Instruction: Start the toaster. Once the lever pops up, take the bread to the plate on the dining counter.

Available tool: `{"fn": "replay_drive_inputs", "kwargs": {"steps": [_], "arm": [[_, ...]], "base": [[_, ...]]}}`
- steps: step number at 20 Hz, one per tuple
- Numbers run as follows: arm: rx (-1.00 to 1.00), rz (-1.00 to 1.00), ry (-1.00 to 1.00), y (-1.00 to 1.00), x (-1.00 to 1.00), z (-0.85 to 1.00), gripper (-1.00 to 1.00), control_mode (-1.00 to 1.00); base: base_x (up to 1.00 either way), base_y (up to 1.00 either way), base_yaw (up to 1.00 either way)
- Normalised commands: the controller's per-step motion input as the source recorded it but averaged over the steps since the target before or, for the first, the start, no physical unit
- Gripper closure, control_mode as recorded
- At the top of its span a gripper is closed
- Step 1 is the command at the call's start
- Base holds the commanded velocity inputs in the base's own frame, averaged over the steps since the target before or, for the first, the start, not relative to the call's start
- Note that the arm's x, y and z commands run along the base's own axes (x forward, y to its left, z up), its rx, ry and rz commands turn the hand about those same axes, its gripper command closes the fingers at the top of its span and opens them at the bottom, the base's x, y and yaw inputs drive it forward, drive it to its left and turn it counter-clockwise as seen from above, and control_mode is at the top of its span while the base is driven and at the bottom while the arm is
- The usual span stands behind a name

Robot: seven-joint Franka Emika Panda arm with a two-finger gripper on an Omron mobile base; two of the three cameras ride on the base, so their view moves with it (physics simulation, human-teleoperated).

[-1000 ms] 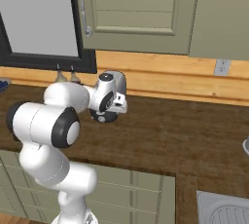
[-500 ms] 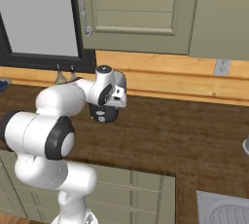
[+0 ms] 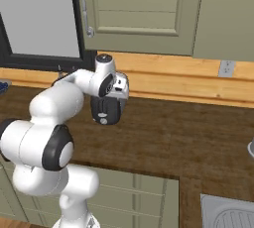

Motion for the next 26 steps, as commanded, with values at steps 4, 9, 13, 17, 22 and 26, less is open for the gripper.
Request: {"fn": "replay_drive_inputs", "kwargs": {"steps": [4, 9, 13, 17, 22, 26], "arm": [[0.00, 0.00, -0.37, 0.00, -0.17, 0.33, -1.00, -1.00], [0.00, -0.04, -0.28, 0.00, -0.22, 0.38, -1.00, -1.00], [0.00, -0.09, -0.18, 0.01, -0.16, 0.46, -1.00, -1.00], [0.00, -0.06, -0.03, 0.00, -0.01, 0.51, -1.00, -1.00], [0.00, -0.02, 0.00, 0.01, 0.00, 0.44, -1.00, -1.00], [0.00, 0.00, 0.00, 0.00, 0.12, 0.20, -1.00, -1.00]], "base": [[0.00, 0.00, 0.00], [0.00, 0.00, 0.00], [0.00, 0.00, 0.00], [0.00, 0.00, 0.00], [0.00, 0.00, 0.00], [0.00, 0.00, 0.00]]}}
